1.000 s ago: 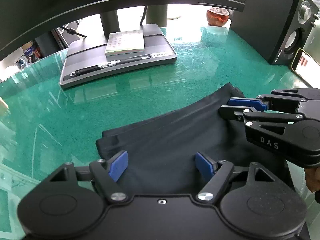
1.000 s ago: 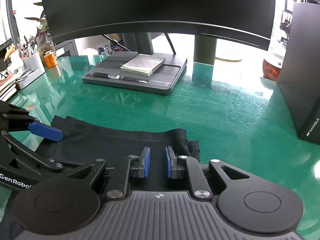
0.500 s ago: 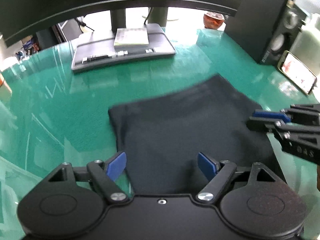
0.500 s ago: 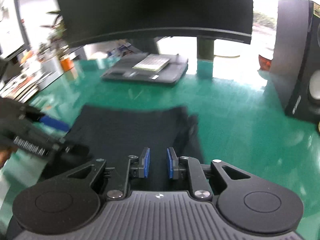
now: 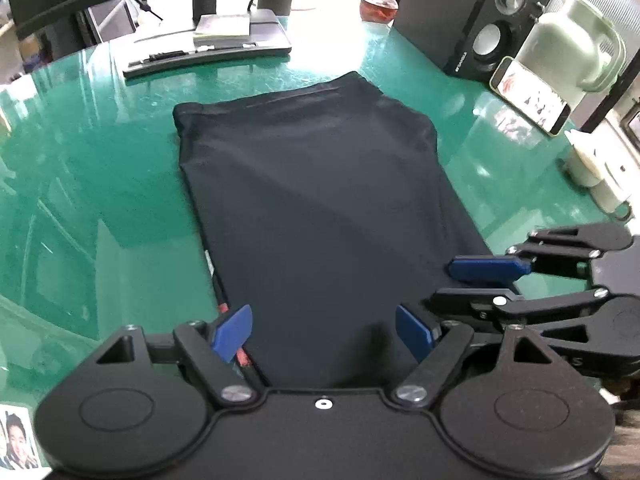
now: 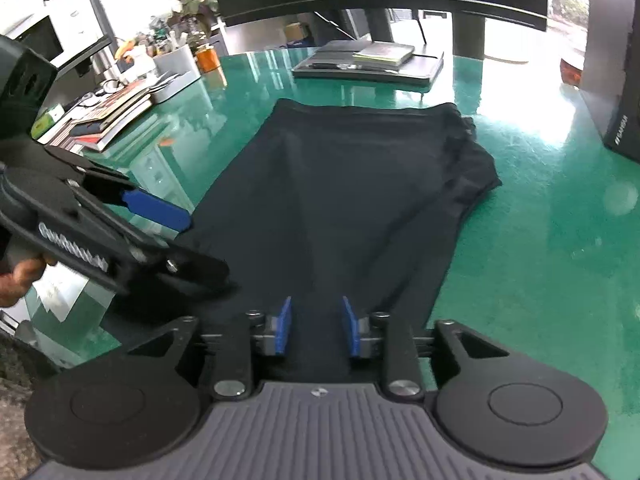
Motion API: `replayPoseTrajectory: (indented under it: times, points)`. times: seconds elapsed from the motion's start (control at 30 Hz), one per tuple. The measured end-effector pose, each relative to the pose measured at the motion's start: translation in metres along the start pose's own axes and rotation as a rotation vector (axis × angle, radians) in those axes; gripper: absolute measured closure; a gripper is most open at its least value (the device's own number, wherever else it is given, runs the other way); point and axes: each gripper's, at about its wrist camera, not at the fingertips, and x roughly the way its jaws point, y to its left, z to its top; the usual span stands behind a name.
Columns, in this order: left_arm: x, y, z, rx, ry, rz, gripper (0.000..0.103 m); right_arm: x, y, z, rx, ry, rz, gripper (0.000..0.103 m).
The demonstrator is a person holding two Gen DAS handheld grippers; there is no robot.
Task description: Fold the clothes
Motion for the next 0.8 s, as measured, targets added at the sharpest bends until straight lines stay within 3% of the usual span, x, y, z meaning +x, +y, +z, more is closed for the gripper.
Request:
replayPoseTrajectory:
  times: [0.13,0.17,0.3,0.37,0.5,0.67,0.7,0.77,0.8]
  points:
    - [-0.013,-0.005,-0.025,-0.068,-0.069,-0.051,0.024,-0.007,0.003,-0.002,0.012,-0.029,-0.012,0.071]
    - [-0.017,-0.006,-0.029,-0.07,-0.077,-0.026,0.025,-0.009,0.003,-0.003,0.017,-0.036,-0.016,0.071]
    - [-0.039,-0.001,-0.037,-0.121,-0.132,0.148,0.025,-0.017,-0.003,-0.005,0.057,-0.06,-0.03,0.071]
    - [-0.055,-0.002,-0.045,-0.125,-0.159,0.308,0.025,-0.024,-0.009,-0.005,0.087,-0.085,-0.042,0.071]
    - [-0.058,0.0,-0.042,-0.078,-0.167,0.287,0.019,-0.037,-0.022,-0.009,0.141,-0.139,-0.072,0.071]
    - [-0.052,0.021,-0.031,-0.14,-0.127,0.167,0.022,-0.052,-0.036,-0.027,0.155,-0.16,-0.151,0.075]
    - [-0.053,0.022,-0.031,-0.136,-0.125,0.163,0.028,-0.054,-0.038,-0.03,0.159,-0.16,-0.156,0.081]
    - [-0.054,0.024,-0.031,-0.114,-0.113,0.161,0.049,-0.057,-0.041,-0.039,0.185,-0.154,-0.155,0.082]
    - [-0.053,0.023,-0.031,-0.097,-0.103,0.162,0.054,-0.059,-0.042,-0.042,0.195,-0.149,-0.148,0.082]
